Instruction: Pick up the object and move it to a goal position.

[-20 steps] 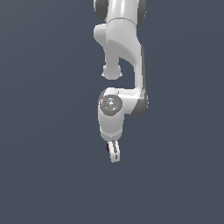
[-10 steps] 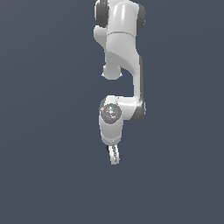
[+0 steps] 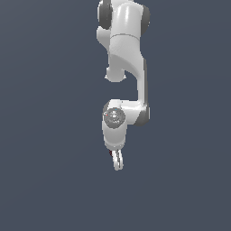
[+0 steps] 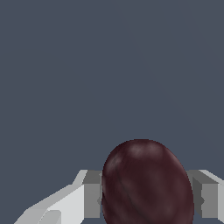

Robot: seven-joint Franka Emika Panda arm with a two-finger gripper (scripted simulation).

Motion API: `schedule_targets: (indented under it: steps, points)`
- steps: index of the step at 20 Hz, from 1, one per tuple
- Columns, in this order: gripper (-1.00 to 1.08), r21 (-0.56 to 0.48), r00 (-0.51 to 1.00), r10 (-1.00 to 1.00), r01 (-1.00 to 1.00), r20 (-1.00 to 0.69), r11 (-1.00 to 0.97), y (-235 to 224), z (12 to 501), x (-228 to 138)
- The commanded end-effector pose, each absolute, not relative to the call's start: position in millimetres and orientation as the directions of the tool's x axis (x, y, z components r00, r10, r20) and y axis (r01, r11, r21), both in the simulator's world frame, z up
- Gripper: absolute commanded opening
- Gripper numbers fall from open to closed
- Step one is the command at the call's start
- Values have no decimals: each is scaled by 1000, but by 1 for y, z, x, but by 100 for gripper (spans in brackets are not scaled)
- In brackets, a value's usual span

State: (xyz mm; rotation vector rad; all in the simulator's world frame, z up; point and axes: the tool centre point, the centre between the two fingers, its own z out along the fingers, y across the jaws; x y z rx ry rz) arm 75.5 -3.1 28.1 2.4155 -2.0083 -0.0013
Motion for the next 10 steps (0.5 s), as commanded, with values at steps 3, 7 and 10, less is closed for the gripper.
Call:
schedule_targets:
  steps: [3, 7, 10]
  points:
    - [-100, 0, 183, -983, -983, 0, -183, -3, 28, 76]
    - [-100, 1, 183, -983, -983, 0, -183, -3, 28, 74]
    - [-100, 1, 183, -983, -983, 0, -183, -1, 29, 71]
